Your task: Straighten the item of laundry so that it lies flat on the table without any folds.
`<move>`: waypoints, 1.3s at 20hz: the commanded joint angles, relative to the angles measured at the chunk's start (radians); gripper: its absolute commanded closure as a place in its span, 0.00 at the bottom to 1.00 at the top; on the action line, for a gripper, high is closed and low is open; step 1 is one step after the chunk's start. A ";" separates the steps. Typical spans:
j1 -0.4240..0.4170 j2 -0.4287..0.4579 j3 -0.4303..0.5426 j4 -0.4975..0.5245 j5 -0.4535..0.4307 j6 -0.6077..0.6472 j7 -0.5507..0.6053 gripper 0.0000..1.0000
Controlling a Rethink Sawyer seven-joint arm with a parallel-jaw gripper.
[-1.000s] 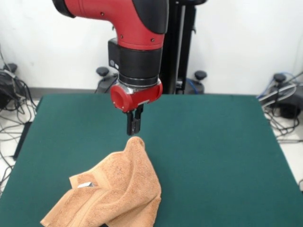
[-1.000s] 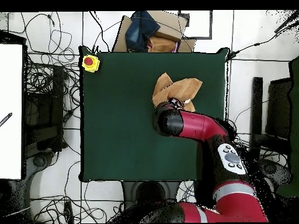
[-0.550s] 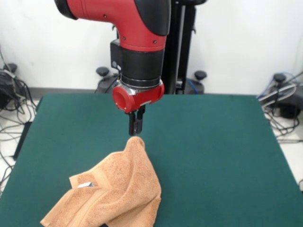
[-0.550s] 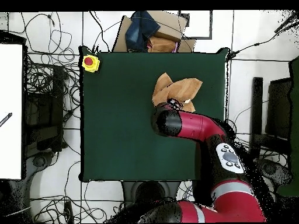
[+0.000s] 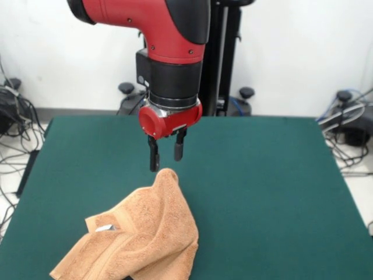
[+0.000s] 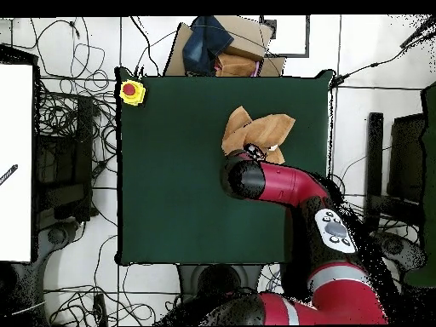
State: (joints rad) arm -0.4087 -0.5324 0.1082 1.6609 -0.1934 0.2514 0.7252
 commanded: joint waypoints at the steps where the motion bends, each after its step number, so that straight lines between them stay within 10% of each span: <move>1: 0.005 0.023 0.013 0.072 0.011 -0.037 0.259 0.00; 26: 0.142 0.067 -0.198 0.025 0.121 -0.296 0.366 0.00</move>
State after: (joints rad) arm -0.2907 -0.4889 -0.0382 1.6603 -0.1327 0.0184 0.7324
